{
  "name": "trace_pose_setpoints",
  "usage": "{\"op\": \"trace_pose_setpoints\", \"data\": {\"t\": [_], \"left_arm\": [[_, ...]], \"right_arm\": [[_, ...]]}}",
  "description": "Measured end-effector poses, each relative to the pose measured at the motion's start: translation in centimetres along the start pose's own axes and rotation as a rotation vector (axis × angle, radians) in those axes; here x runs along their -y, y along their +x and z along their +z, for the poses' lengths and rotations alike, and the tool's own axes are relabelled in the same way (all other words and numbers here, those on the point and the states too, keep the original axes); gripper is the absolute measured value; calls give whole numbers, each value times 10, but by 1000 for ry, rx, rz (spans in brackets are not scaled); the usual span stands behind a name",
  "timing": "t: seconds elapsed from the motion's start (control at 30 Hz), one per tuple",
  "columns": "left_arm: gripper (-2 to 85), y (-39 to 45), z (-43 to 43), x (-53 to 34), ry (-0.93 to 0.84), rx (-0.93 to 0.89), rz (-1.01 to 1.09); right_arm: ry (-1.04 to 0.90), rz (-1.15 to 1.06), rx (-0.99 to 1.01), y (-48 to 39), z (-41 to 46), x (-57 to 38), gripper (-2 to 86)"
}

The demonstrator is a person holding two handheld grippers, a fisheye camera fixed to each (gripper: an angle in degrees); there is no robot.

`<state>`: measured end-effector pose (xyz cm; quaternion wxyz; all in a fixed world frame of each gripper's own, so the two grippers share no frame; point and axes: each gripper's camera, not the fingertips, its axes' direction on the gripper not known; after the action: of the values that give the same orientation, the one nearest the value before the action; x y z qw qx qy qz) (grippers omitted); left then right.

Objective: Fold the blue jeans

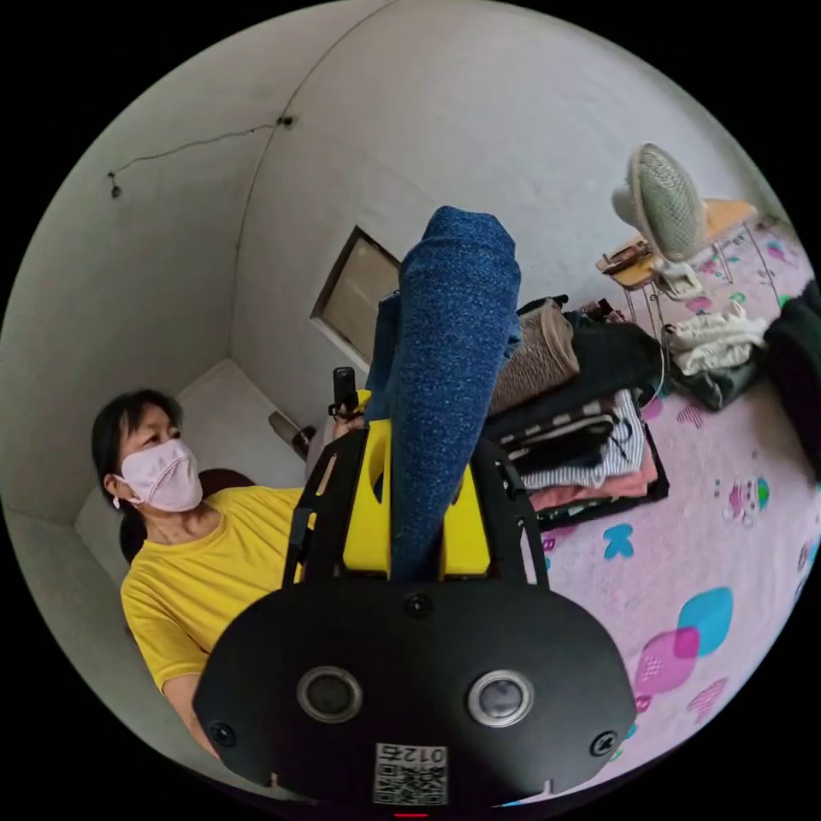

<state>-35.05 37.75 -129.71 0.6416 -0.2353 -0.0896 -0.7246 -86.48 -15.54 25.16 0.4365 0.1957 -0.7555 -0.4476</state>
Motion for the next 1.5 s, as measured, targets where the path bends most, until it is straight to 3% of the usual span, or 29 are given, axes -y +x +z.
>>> {"op": "trace_pose_setpoints", "data": {"t": [0.27,0.43,0.57,0.77,0.93,1.1,1.17,1.33,1.5], "left_arm": [[39,-102,-123,-19,232,-17,-296],[42,-155,-152,-52,291,-83,-485],[44,-187,-156,-72,269,-148,-598],[44,-220,-175,-95,304,-221,-623],[45,-222,-190,-86,279,-167,-569],[47,-221,-198,-81,267,-129,-546],[48,-219,-200,-78,262,-108,-541],[46,-200,-205,-63,237,25,-523],[37,-195,-207,-52,163,55,-475]], "right_arm": [[-447,6,-35,167,211,173,67],[-655,49,-35,271,310,195,71],[-764,183,-146,376,367,180,82],[-637,268,-9,484,400,133,102],[-420,304,-35,539,396,101,96],[-64,256,-330,545,366,60,56],[99,114,-473,521,366,35,33],[50,-156,-471,506,437,0,13],[-78,-182,-601,564,520,-32,8]]}}
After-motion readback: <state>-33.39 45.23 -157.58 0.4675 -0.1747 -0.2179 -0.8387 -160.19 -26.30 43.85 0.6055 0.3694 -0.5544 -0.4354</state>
